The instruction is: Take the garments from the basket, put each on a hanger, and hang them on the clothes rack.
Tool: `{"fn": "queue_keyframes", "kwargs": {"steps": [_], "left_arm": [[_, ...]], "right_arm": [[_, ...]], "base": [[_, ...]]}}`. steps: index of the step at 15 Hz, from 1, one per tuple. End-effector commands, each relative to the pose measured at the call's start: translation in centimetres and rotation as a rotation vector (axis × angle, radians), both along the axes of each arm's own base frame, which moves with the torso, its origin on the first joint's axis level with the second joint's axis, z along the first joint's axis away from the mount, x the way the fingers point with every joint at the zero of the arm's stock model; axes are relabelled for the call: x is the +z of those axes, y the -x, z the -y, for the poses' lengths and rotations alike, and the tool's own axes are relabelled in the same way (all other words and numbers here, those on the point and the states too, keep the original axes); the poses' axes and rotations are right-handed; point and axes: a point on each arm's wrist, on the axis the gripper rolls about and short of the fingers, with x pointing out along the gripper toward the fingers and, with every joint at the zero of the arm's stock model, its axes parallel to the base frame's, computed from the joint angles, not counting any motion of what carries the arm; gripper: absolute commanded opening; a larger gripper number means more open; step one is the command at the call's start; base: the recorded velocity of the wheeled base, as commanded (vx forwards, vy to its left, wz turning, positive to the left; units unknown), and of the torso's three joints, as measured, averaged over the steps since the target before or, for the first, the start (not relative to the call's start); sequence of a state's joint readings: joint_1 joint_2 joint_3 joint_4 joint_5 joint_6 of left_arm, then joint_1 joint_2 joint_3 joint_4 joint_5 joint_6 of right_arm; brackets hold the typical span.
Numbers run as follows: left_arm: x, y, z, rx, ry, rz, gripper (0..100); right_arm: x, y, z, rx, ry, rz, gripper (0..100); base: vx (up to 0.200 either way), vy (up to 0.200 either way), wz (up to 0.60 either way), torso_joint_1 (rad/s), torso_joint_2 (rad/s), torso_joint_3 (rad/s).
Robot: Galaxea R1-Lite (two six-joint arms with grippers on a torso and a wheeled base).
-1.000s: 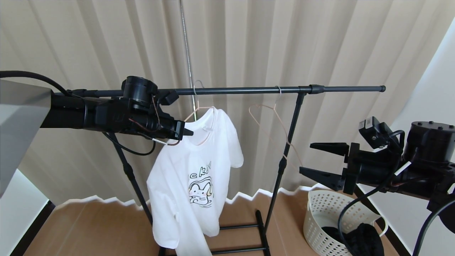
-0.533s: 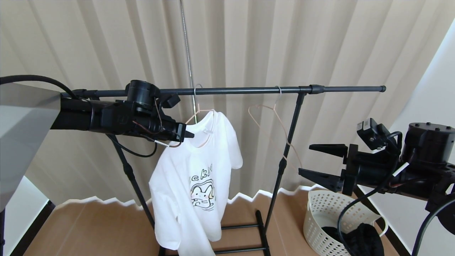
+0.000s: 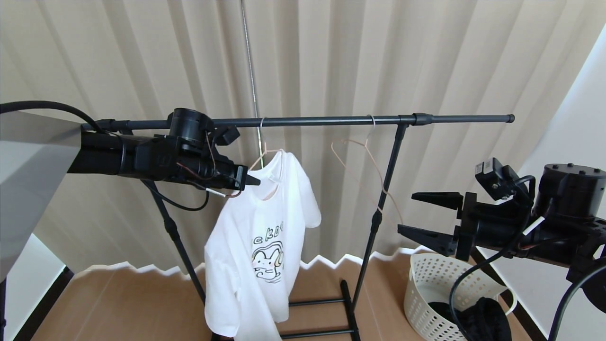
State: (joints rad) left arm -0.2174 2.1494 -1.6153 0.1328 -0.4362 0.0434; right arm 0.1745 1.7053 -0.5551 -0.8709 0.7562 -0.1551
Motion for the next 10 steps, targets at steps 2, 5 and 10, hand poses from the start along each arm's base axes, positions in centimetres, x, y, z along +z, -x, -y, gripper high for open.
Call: {"fn": "queue_keyframes", "kwargs": {"steps": [2,5,10], "left_arm": [[0.4,0.3,-0.1,0.005,0.004,-0.006,100],[2.3,2.2,-0.6,0.027,0.03,0.0,100],[9.3,11.0,-3.0,0.083,0.018,0.123,100]], "right_arm": [[0.0,0.0,-0.1,0.002,0.0,0.0,100],[0.3,0.0,0.0,0.002,-0.003,0.011,100],[4.1,0.3,1.0,-0.19,-0.02,0.122,100]], "base": [[0.0,0.0,0.0,0.0,0.0,0.0],[0.0,0.0,0.0,0.0,0.0,0.0],[0.0,0.0,0.0,0.0,0.0,0.0]]}}
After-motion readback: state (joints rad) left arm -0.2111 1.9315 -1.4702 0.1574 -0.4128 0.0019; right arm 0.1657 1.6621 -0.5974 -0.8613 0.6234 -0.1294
